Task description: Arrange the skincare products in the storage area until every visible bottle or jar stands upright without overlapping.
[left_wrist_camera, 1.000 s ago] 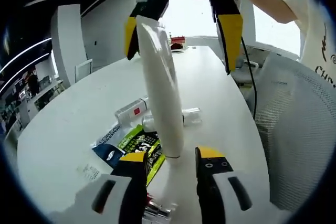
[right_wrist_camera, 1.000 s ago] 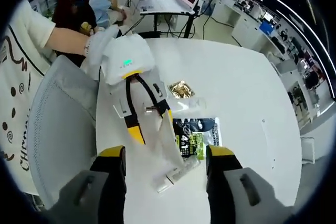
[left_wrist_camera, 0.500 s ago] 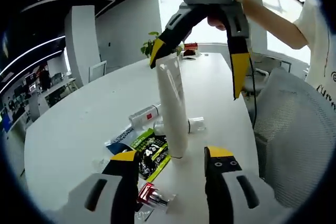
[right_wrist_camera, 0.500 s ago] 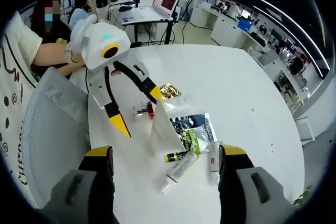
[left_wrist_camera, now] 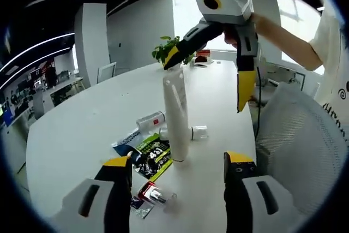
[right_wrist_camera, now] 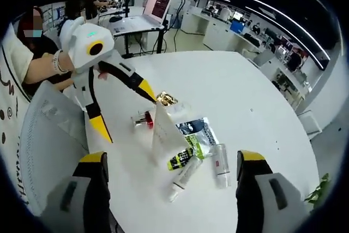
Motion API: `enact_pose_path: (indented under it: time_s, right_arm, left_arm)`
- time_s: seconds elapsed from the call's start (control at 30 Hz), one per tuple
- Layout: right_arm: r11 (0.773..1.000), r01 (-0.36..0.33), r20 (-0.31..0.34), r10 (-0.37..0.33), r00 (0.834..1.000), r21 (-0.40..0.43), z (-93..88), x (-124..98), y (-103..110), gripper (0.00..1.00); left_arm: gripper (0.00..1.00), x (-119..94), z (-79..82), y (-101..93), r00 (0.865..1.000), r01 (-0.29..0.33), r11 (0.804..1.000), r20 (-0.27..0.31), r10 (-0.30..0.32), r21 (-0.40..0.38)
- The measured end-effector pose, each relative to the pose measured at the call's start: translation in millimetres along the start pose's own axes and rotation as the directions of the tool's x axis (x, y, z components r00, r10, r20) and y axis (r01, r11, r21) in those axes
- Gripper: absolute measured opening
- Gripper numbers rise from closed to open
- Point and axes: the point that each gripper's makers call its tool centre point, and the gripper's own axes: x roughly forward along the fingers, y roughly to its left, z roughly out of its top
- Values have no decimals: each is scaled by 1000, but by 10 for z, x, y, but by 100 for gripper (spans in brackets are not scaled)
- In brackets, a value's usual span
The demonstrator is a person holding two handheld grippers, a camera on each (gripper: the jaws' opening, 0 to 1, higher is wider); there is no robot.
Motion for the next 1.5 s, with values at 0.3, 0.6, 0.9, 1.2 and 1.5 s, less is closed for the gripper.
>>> enact_pose_path:
  time_s: [0.3,0.6,0.9,1.2,1.5]
  right_arm:
    - [996,42,18,-43,999,81,-105,-32,-26,99]
    - [990,93,62,-100,993,110,-155,-148,-51,99]
    - [970,142,107,-166,980,198,-190,-214,-121,99]
    - [956,130,183,-182,966,262,-169,-237,-75,99]
    - [950,127,216,-193,957,285,-182,-246,-41,99]
  left_arm:
    - [78,-154,34,117,999,-43,997,13,44,-61]
    - [90,-248,82,148,997,-74,993,23,76,-97]
    - [97,-294,119,211,993,-103,989,38,108,-108]
    - [97,-302,144,244,990,-123,985,60,131,-117]
    - [94,-297,139,213,991,-115,985,56,123,-132]
